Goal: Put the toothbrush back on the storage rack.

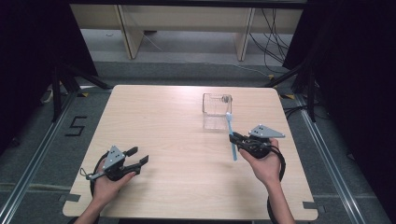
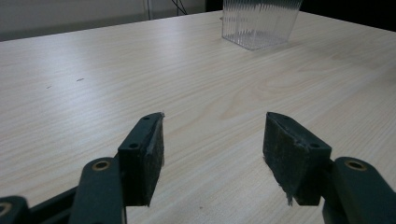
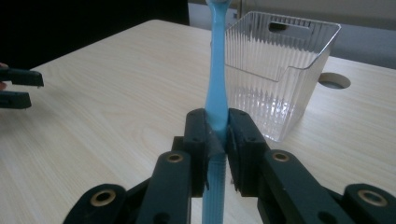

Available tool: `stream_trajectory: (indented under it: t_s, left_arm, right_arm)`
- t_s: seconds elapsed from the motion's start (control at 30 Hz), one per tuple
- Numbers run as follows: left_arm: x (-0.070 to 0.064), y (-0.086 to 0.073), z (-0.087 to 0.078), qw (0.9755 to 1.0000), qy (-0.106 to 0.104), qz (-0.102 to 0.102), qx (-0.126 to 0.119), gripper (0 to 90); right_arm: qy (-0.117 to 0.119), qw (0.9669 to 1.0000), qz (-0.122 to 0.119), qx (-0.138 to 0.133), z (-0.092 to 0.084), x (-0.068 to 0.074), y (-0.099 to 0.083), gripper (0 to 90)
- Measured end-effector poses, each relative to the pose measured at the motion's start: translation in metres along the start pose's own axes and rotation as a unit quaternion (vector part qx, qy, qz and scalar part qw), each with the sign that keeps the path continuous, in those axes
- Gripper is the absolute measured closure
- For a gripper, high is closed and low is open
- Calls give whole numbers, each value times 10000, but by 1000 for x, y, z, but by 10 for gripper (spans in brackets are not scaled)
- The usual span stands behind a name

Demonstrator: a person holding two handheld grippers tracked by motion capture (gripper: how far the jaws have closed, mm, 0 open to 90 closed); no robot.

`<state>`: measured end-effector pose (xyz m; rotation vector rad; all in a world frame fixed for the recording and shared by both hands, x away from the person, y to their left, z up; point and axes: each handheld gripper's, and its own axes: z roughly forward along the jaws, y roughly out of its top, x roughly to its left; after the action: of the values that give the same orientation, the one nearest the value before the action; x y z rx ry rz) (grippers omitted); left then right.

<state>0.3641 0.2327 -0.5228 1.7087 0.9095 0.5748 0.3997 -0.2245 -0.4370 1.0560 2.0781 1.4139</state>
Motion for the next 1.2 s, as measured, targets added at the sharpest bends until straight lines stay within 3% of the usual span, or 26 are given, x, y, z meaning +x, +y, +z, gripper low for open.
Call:
stream_trajectory:
  t_s: [0.13,0.17,0.23,0.43,0.5,0.67,0.73,0.77,0.8,0.83,0.87,0.97,1.07,1.2]
  left_arm:
    - [0,0,-1,10000,15,7,34,382]
    - [0,0,-1,10000,14,3,34,381]
    - [0,0,0,10000,-22,-15,-21,381]
    - [0,0,0,10000,-8,-9,-10,381]
    - [0,0,0,10000,-15,-18,-1,381]
    - [-1,0,-1,10000,-6,-15,39,381]
    - [-1,0,-1,10000,-8,-21,39,380]
    - [-1,0,0,10000,-10,-21,38,381]
    - [-1,0,-1,10000,-10,-28,47,381]
    - [-1,0,-1,10000,-10,-25,49,381]
    - [-1,0,-1,10000,-12,-20,49,381]
    - [-1,0,-1,10000,-13,-15,48,381]
    - [-1,0,-1,10000,-17,-20,39,380]
    - [-1,0,-1,10000,-21,-30,41,380]
  right_arm:
    - [-109,9999,-14,-99,-1,-1,1,787]
    - [-77,9998,158,-78,-2,0,1,787]
    - [-167,9997,16,-186,-1,-2,2,787]
    - [-218,9985,433,-241,-1,1,5,787]
    - [-369,9984,203,-364,0,-3,6,787]
    - [-290,9982,355,-393,0,-5,8,787]
    - [-393,9977,274,-471,0,-7,9,787]
    - [-388,9974,445,-406,-1,-6,10,787]
    - [-375,9976,358,-458,-1,-8,10,787]
    - [-423,9967,480,-495,-1,-7,11,787]
    - [-390,9973,383,-495,-1,-10,11,787]
    - [-419,9963,574,-486,0,-10,13,787]
    - [-461,9966,432,-532,1,-12,14,787]
    - [-466,9962,450,-579,3,-13,17,787]
